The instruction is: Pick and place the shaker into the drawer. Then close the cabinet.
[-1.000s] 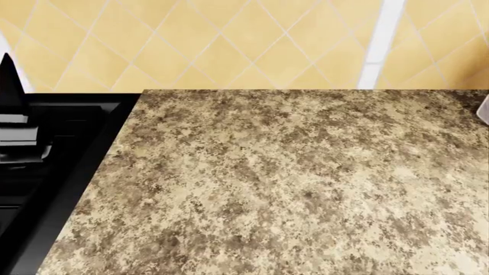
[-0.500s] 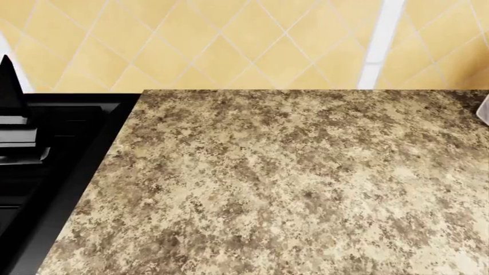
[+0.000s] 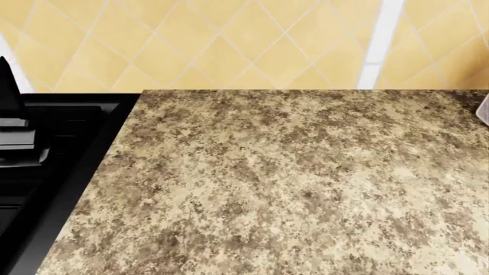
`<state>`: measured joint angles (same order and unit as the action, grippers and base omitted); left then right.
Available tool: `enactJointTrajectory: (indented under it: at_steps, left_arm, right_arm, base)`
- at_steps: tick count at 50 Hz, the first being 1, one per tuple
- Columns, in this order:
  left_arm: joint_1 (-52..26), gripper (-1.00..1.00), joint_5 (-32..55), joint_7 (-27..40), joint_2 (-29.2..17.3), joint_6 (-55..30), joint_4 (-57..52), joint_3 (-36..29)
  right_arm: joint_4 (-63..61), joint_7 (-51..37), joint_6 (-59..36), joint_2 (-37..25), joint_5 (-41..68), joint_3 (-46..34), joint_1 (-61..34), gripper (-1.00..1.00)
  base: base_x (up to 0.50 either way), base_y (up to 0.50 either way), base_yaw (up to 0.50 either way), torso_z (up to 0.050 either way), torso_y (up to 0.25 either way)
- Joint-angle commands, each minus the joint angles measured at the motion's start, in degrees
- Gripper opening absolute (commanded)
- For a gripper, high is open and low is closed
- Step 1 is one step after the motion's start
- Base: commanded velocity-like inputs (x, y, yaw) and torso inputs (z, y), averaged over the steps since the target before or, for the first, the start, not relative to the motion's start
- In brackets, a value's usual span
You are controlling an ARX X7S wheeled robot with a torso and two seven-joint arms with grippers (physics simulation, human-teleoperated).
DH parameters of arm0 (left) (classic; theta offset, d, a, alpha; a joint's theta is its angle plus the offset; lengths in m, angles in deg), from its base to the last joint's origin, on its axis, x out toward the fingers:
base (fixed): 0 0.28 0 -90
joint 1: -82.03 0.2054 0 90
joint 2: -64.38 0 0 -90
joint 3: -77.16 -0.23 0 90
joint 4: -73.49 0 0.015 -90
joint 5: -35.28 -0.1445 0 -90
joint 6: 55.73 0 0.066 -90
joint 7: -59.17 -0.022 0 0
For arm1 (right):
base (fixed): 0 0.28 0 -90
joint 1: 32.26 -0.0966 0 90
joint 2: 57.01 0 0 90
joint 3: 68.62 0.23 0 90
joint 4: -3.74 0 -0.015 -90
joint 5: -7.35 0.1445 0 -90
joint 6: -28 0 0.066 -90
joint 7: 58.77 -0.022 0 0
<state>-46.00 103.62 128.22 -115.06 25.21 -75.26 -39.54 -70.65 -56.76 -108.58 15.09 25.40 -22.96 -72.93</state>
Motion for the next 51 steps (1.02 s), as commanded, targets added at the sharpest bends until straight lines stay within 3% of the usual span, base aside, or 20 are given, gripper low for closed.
enactJointTrajectory:
  at_steps: [1, 24, 39, 45, 51]
  left_arm:
    - [1.45, 1.00, -1.67, 1.25, -0.55, 0.91, -0.90, -0.84]
    - [3.56, 1.00, -3.21, 1.55, -0.55, 1.98, -0.49, -1.91]
    - [4.57, 1.00, -3.85, 2.00, -0.56, 2.60, -0.32, -2.27]
    - [4.40, 1.00, -3.32, 2.15, -0.56, 2.19, -0.62, -1.84]
    - [4.34, 1.00, -2.98, 2.43, -0.56, 1.62, -1.00, -1.51]
  right_arm:
    - [-2.85, 3.91, -0.18, 6.21, 8.52, -1.10, 2.17, 1.00]
    - [19.47, 4.42, 12.39, 12.27, 0.55, -6.54, 3.48, 1.00]
    - [27.36, 4.94, 17.79, 16.37, -4.45, -12.41, 2.67, 1.00]
    - [31.49, 4.77, 20.02, 17.67, -5.42, -15.58, 2.46, 1.00]
    - [35.52, 1.91, 23.47, 17.86, -0.11, -24.65, 1.34, 1.00]
  base:
    - [0.01, 0.01, 0.01, 0.000, 0.000]
    - [0.00, 0.01, 0.01, 0.001, -0.005]
    - [0.02, 0.01, 0.01, 0.005, -0.009]
    - [0.02, 0.01, 0.02, 0.010, -0.010]
    - [0.02, 0.01, 0.02, 0.009, -0.010]
